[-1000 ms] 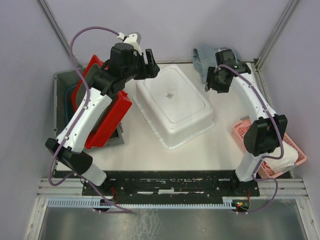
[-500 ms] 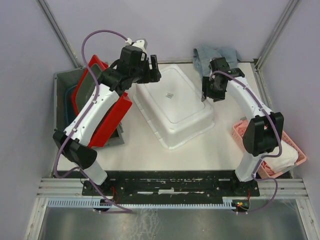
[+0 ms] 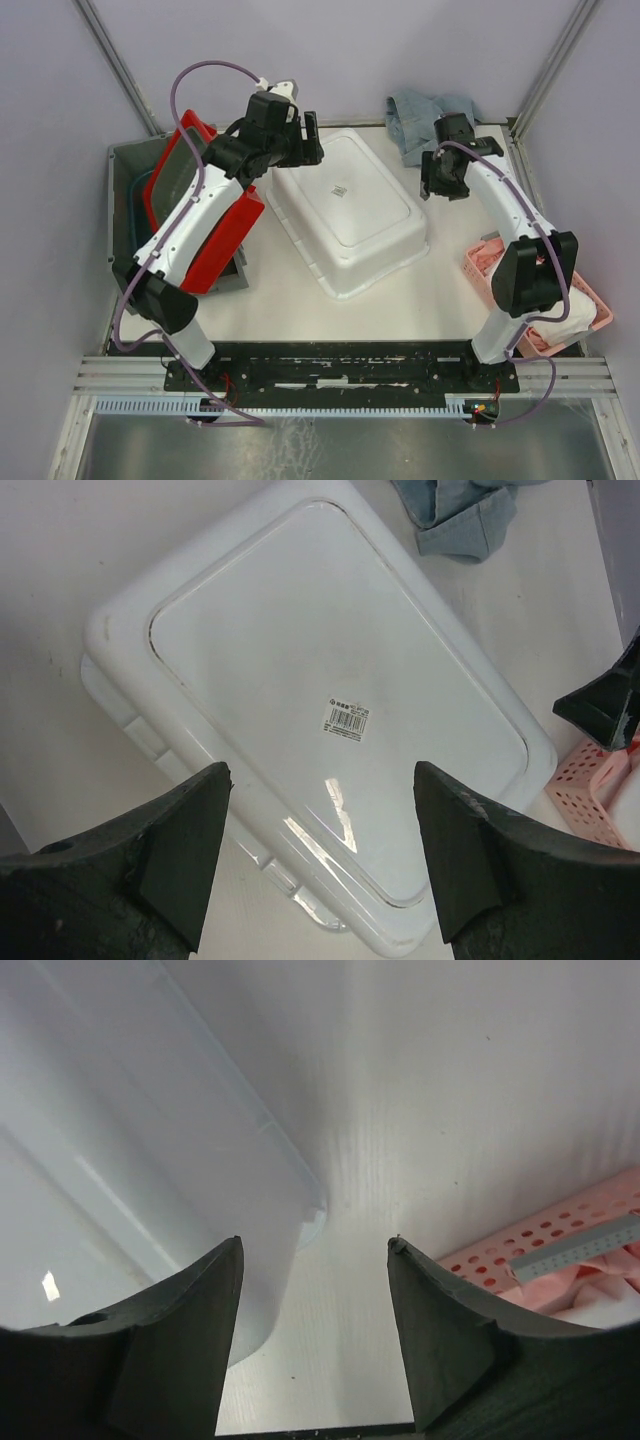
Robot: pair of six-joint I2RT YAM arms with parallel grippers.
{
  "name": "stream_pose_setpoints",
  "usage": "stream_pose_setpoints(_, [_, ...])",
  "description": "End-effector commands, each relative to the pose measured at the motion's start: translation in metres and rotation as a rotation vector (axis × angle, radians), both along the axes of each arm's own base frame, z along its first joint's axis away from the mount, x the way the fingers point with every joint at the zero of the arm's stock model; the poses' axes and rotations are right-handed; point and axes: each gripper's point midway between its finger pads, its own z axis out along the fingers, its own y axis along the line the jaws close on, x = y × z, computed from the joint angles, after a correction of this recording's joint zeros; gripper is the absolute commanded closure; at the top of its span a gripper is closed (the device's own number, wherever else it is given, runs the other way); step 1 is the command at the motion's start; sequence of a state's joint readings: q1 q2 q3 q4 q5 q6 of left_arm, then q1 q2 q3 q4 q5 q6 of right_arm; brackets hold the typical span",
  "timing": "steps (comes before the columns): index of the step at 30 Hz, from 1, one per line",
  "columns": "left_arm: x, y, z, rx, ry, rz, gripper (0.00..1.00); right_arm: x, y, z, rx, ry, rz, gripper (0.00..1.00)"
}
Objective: Turn the large container upside down
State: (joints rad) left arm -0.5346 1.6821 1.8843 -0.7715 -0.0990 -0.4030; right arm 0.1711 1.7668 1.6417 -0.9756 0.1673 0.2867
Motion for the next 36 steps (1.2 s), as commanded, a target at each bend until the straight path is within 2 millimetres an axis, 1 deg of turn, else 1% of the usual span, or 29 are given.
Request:
stream_pose_setpoints(1, [0.010, 0.003, 0.020, 0.000, -0.054, 0.042, 0.19, 0.014, 0.061, 0.080, 0.124, -0.272, 0.148, 0.32])
stream_pose_setpoints(2, [0.013, 0.004, 0.016, 0.010, -0.036, 0.066, 0.20, 0.016, 0.070, 0.090, 0.148, -0.305, 0.154, 0.31])
stream_pose_setpoints(5, [0.019, 0.004, -0.009, 0.046, 0.039, 0.107, 0.20, 0.017, 0.092, 0.109, 0.254, -0.354, 0.179, 0.31])
stream_pose_setpoints(8, [0.020, -0.003, -0.031, 0.099, 0.068, 0.133, 0.20, 0.012, 0.109, 0.115, 0.297, -0.351, 0.223, 0.29])
stream_pose_setpoints(10, [0.018, -0.011, -0.042, 0.132, 0.081, 0.148, 0.19, 0.009, 0.112, 0.114, 0.310, -0.342, 0.223, 0.26])
stream_pose_setpoints(12, [0.015, -0.018, -0.053, 0.145, 0.101, 0.177, 0.20, 0.007, 0.108, 0.113, 0.299, -0.341, 0.210, 0.24])
stream_pose_setpoints(14, [0.013, -0.020, -0.064, 0.134, 0.121, 0.234, 0.19, 0.004, 0.099, 0.112, 0.275, -0.344, 0.185, 0.23])
stream_pose_setpoints(16, [0.011, -0.018, -0.078, 0.134, 0.134, 0.310, 0.19, 0.002, 0.086, 0.113, 0.256, -0.348, 0.144, 0.20])
stream_pose_setpoints(19, [0.009, -0.008, -0.097, 0.165, 0.147, 0.450, 0.19, 0.001, 0.065, 0.116, 0.257, -0.355, 0.089, 0.18])
stream_pose_setpoints(21, [0.007, -0.002, -0.111, 0.177, 0.178, 0.534, 0.19, 0.000, 0.055, 0.120, 0.257, -0.363, 0.071, 0.17])
stream_pose_setpoints(23, [0.007, 0.002, -0.119, 0.178, 0.196, 0.588, 0.19, -0.002, 0.048, 0.122, 0.248, -0.366, 0.065, 0.17])
stream_pose_setpoints(27, [0.010, 0.001, -0.130, 0.129, 0.201, 0.657, 0.14, -0.005, 0.045, 0.118, 0.242, -0.357, 0.061, 0.16])
stream_pose_setpoints(32, [0.013, -0.004, -0.143, 0.091, 0.236, 0.685, 0.08, -0.009, 0.042, 0.115, 0.237, -0.355, 0.061, 0.15])
stream_pose_setpoints(34, [0.015, -0.004, -0.148, 0.080, 0.254, 0.683, 0.07, -0.012, 0.040, 0.114, 0.229, -0.353, 0.059, 0.14])
stream_pose_setpoints(36, [0.016, -0.012, -0.156, 0.061, 0.285, 0.641, 0.06, -0.014, 0.038, 0.115, 0.223, -0.359, 0.057, 0.14])
